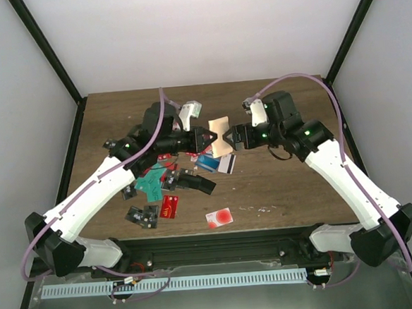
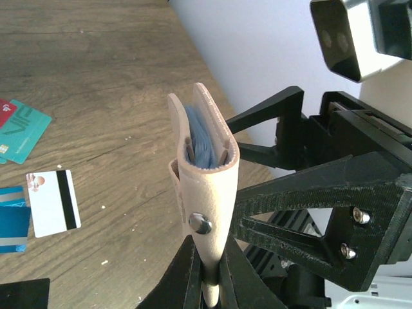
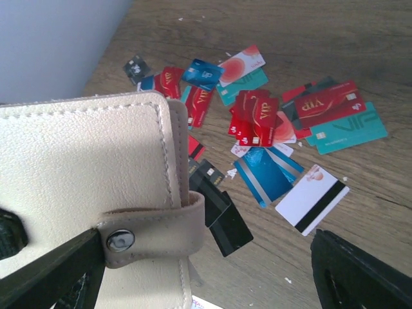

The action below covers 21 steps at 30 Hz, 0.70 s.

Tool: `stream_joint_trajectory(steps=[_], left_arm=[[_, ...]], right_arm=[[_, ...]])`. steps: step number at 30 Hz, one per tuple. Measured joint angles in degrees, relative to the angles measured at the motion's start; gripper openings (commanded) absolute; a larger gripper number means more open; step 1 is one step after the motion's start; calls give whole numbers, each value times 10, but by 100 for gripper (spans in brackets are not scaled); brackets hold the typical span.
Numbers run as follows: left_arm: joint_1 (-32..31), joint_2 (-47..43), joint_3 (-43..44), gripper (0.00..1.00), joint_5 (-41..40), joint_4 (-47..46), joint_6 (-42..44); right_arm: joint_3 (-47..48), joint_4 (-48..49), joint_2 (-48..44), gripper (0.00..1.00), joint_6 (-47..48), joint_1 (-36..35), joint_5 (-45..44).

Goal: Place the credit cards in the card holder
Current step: Open the card holder at the center of the board.

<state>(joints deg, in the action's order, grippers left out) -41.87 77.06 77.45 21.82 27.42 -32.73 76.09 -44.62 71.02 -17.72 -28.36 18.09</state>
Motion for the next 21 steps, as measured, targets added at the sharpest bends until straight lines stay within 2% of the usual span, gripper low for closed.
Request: stream_joint_trajectory(steps=[5, 8, 13, 17, 21], left_arm=[[0, 19, 16, 4, -11, 23, 18], [0, 16, 31, 4, -12, 45, 29], [0, 8, 53, 4, -19, 54, 43], [0, 10, 55, 4, -27, 69, 53], [0, 22, 61, 4, -28, 86, 64]], right_arm=[[8, -26, 9, 87, -17, -10, -67], [4, -66, 18, 86, -35, 7, -153], [-14, -111, 19, 84, -63, 37, -219], [-31, -106, -3, 82, -64, 43, -202], [-73, -61, -68, 76, -48, 43, -114]])
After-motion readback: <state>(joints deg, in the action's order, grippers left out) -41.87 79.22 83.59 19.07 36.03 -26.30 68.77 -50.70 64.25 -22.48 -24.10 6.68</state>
